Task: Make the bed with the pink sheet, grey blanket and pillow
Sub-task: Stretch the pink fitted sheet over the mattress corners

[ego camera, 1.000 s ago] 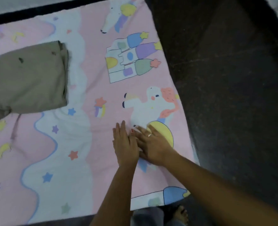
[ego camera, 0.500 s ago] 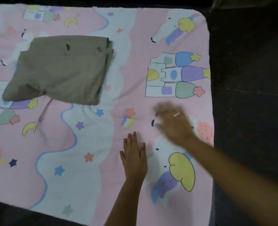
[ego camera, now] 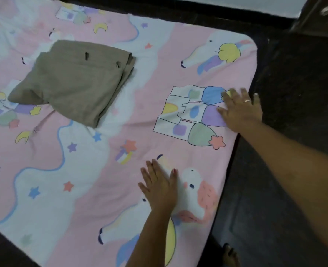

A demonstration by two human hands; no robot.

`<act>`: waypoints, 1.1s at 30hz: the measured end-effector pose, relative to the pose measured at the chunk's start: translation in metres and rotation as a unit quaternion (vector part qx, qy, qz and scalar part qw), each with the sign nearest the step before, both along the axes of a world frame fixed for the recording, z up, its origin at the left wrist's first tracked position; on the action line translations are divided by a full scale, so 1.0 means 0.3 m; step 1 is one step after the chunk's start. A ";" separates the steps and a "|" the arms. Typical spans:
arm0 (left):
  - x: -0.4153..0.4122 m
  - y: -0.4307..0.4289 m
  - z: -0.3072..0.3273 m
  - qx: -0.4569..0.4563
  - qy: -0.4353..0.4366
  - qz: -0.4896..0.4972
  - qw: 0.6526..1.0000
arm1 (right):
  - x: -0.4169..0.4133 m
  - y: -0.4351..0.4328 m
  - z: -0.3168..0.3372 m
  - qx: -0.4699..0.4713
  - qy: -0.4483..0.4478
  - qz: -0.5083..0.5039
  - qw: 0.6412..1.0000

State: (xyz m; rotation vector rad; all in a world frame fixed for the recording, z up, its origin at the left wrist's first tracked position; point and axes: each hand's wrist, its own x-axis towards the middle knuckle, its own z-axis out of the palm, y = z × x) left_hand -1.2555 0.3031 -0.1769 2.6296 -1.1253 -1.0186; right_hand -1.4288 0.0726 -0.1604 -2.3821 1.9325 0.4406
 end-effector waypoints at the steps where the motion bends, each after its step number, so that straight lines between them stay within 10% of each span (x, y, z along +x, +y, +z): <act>1: -0.040 -0.042 0.005 0.003 0.006 0.014 1.000 | 0.036 0.018 0.012 -0.006 -0.032 0.023 0.999; 6: -0.137 -0.183 0.011 0.009 0.043 0.121 0.992 | 0.211 0.360 -0.060 0.082 -0.184 0.336 0.920; 17: -0.154 -0.213 0.006 0.026 0.012 0.070 0.997 | -0.156 -0.311 0.038 0.069 0.028 0.084 0.994; 25: -0.186 -0.536 0.000 -0.010 -0.031 0.032 0.999 | 0.101 -0.136 -0.033 0.124 -0.079 0.415 0.898; 33: -0.161 -0.760 -0.047 -0.026 -0.044 -0.021 0.998 | -0.214 -0.849 -0.028 0.020 0.000 0.122 0.992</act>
